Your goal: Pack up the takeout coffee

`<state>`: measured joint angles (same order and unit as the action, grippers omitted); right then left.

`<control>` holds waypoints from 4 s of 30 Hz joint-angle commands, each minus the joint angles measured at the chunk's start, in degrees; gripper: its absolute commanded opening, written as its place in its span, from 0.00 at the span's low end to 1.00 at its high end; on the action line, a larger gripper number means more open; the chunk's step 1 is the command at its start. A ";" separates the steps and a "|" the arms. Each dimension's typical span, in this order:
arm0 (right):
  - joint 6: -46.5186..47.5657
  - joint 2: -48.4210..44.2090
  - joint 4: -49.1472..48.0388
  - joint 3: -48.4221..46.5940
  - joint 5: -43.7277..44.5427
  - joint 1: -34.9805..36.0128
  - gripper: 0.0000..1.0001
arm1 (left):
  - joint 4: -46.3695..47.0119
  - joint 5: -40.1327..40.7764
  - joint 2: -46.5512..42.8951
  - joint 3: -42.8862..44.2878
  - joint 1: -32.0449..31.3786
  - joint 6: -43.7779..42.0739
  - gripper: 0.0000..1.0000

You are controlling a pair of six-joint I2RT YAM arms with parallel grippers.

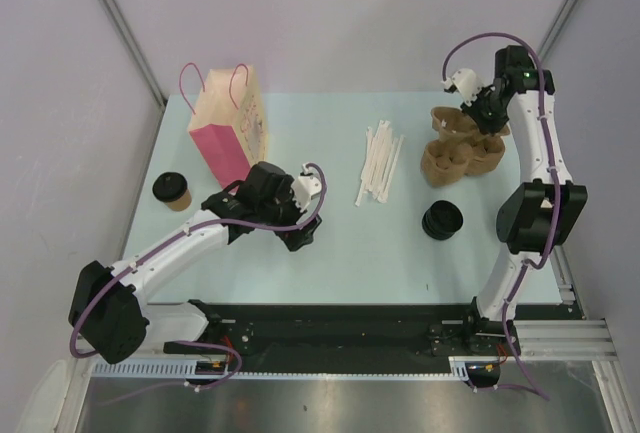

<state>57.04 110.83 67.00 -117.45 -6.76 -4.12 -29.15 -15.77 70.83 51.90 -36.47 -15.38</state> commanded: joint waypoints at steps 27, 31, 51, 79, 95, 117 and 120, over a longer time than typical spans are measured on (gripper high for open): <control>-15.45 -31.99 -3.54 30.16 6.76 57.54 0.00 | -22.09 -26.23 -6.32 18.68 22.32 10.02 0.95; -16.08 -30.85 -4.42 31.14 8.61 63.87 0.00 | -21.74 -29.23 -5.00 17.18 22.32 12.03 0.92; -14.32 -26.98 -8.82 30.88 15.11 73.99 0.00 | -16.91 -39.60 0.36 7.78 13.00 17.49 0.60; -19.15 -26.98 -9.70 22.70 16.70 65.56 1.00 | -22.53 -11.52 -11.95 -4.45 33.99 24.33 0.00; -19.07 -27.42 -9.35 21.39 16.26 63.97 0.99 | -24.11 -3.58 0.09 2.94 48.51 19.77 0.00; -20.12 -26.62 -5.30 12.95 17.05 63.45 0.99 | -28.69 -6.73 -6.90 9.95 50.71 18.81 0.71; -21.26 -26.71 -4.86 10.58 16.44 62.22 1.00 | -28.95 -9.27 -9.91 17.32 50.79 15.47 0.82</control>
<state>37.95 84.97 61.52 -102.59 9.78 59.40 -58.19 -20.01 66.72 58.89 13.80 3.88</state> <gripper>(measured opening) 0.995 0.737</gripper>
